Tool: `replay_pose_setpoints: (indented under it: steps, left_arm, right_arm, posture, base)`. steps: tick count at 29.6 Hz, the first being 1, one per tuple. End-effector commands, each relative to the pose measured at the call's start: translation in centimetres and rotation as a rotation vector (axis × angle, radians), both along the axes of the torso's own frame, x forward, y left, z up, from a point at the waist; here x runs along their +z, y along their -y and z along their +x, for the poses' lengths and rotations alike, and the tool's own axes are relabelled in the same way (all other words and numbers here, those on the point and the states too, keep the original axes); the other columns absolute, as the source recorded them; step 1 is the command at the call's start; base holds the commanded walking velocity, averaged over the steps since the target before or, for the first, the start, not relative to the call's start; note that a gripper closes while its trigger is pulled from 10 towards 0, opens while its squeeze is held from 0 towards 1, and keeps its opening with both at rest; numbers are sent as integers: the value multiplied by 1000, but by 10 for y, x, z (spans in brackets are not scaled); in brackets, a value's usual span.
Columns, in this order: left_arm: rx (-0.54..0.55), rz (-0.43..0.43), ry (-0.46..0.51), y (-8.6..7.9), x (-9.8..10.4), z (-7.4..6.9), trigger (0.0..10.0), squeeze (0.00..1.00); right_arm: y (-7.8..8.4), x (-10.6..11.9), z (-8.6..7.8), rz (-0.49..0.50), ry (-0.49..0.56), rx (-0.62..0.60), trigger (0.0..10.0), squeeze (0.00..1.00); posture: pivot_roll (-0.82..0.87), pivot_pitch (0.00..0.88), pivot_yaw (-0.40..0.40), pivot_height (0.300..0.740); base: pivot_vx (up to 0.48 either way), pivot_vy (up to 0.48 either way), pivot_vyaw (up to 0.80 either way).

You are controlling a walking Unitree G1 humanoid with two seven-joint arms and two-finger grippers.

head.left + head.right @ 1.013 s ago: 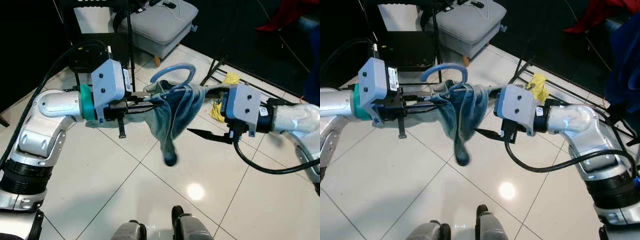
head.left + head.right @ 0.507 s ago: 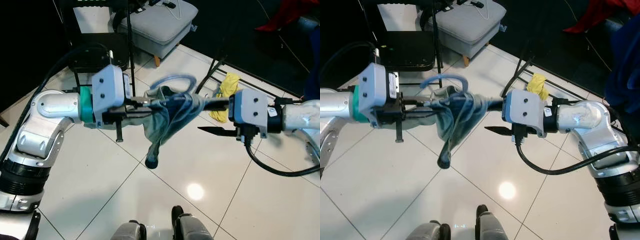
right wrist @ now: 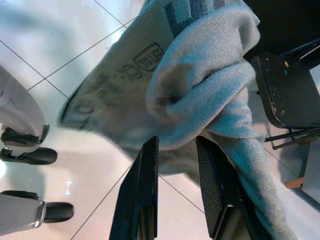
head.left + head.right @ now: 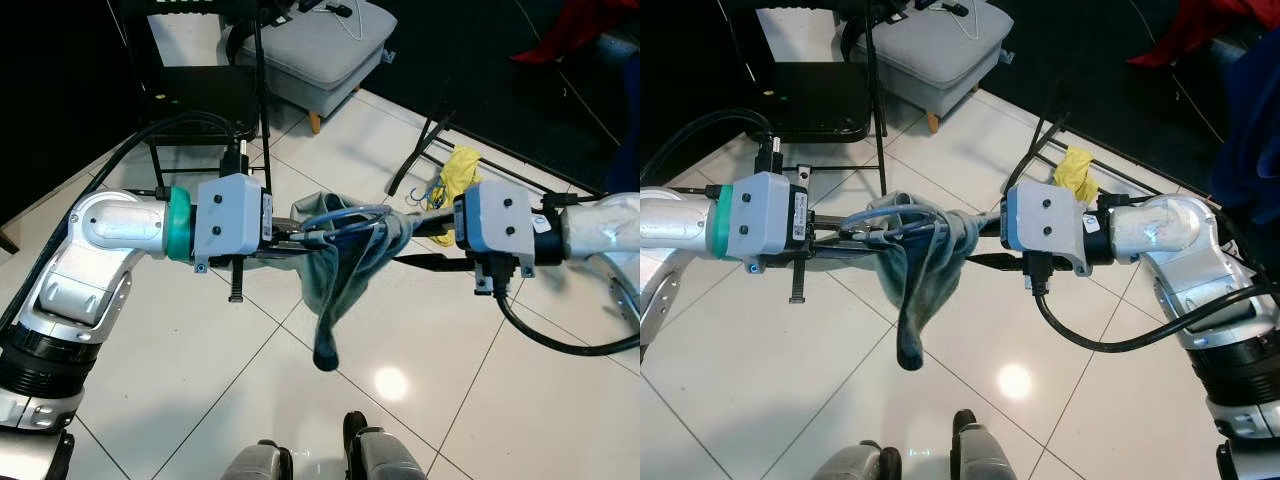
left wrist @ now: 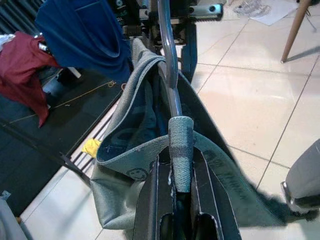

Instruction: Hang hanger

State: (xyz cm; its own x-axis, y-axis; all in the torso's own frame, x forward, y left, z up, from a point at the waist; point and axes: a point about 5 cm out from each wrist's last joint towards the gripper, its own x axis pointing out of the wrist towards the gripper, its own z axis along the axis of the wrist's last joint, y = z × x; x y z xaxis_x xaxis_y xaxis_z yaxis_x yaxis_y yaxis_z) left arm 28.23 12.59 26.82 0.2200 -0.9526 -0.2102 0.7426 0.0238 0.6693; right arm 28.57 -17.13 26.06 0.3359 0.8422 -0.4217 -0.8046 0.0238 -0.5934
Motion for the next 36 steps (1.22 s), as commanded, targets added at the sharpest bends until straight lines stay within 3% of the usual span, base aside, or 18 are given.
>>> replay_pose_setpoints:
  steps: [1, 7, 10, 11, 16, 21, 22, 23, 24, 27, 31, 36]
  left_arm:
    - [-59, 75, -17, 5, -12, -6, 10000, 0]
    - [-11, 57, -6, -1, -9, 3, 10000, 0]
    - [59, 11, 6, -9, 2, 14, 10000, 0]
    - [93, -10, 14, -13, 7, 20, 10000, 0]
    - [157, -45, 28, -20, 17, 31, 10000, 0]
    - [149, -22, 21, -20, 14, 32, 10000, 0]
    - [142, -12, 13, -20, 11, 31, 10000, 0]
    - [122, 3, -3, -18, 6, 29, 10000, 0]
    - [122, 3, -3, -18, 6, 29, 10000, 0]
    - [80, 20, -36, -14, -2, 23, 10000, 0]
    - [58, 27, -49, -13, -5, 19, 10000, 0]
    - [43, 25, -51, -12, -4, 18, 10000, 0]
  right_arm:
    - [-1, 9, -4, -3, 24, 23, 10000, 0]
    - [4, 15, -10, -27, 11, 29, 10000, 0]
    - [9, 10, -16, -17, -17, 8, 10000, 0]
    - [11, 3, -17, 9, -39, -17, 10000, 1000]
    - [3, -18, -37, 27, -157, 28, 10000, 1000]
    - [2, -8, -38, 28, -116, 34, 10000, 1000]
    - [3, -1, -36, 37, -83, 27, 10000, 710]
    - [5, 14, -31, 67, -17, 5, 10000, 4]
    - [5, 14, -31, 67, -17, 5, 10000, 4]
    - [8, 42, -18, 156, 133, -58, 10000, 0]
    - [12, 49, -12, 167, 200, -100, 10000, 0]
    - [15, 39, -10, 152, 141, -121, 10000, 0]
  posture:
    - [-28, 118, 48, 740]
    - [-30, 118, 47, 740]
    - [-35, 122, 48, 740]
    - [-33, 124, 52, 740]
    - [-31, 125, 64, 740]
    - [-33, 123, 68, 740]
    - [-33, 123, 68, 740]
    - [-33, 122, 68, 740]
    - [-33, 122, 68, 740]
    - [-29, 123, 66, 740]
    - [-27, 121, 66, 740]
    - [-23, 118, 64, 740]
  base:
    - [0, 0, 0]
    - [0, 0, 0]
    - [0, 0, 0]
    - [0, 0, 0]
    - [0, 0, 0]
    - [0, 0, 0]
    - [0, 0, 0]
    - [0, 0, 0]
    - [0, 0, 0]
    - [0, 0, 0]
    - [0, 0, 0]
    - [0, 0, 0]
